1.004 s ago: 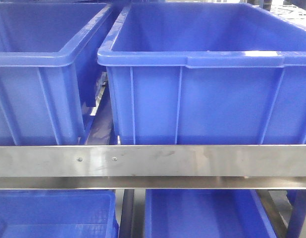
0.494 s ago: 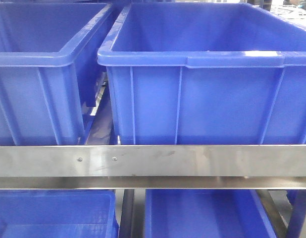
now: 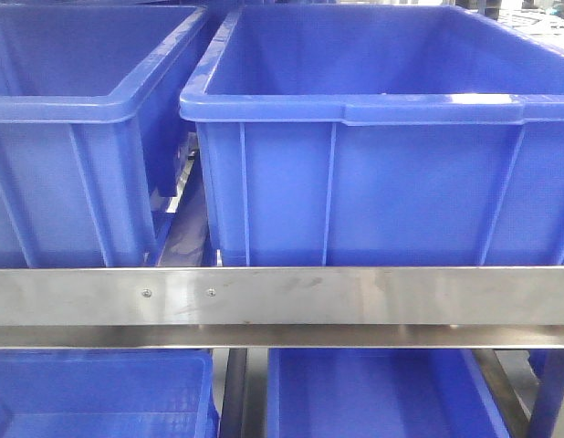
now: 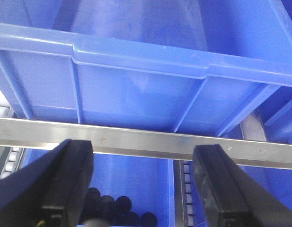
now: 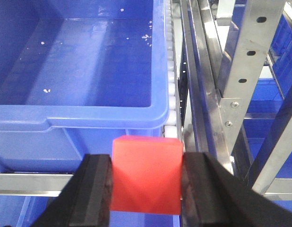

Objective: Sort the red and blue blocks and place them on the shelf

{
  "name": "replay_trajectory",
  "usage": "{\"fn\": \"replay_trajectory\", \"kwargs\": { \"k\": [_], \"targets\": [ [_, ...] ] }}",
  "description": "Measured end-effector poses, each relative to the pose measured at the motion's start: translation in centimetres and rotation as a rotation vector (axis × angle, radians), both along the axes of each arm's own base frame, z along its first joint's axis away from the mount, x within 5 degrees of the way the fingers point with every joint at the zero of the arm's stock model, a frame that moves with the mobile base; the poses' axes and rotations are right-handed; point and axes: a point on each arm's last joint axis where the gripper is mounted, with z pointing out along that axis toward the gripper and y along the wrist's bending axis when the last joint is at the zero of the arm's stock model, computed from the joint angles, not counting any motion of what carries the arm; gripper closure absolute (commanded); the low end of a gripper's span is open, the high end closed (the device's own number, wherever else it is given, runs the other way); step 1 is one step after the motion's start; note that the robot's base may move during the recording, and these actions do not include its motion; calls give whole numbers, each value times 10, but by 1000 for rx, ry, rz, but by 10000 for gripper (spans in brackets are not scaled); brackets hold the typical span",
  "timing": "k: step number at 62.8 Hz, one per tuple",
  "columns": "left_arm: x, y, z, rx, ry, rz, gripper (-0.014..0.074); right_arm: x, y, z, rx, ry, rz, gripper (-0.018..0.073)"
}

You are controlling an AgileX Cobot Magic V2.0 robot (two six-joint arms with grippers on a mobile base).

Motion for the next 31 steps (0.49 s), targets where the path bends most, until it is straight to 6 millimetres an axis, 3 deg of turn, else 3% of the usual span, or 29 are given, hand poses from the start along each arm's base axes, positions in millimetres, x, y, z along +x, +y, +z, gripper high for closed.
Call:
{"fn": "replay_trajectory", "kwargs": {
  "k": [31],
  "targets": [
    [0, 0, 0, 0, 0, 0, 472, 0, 0, 0, 0, 0, 0, 503]
  ]
}}
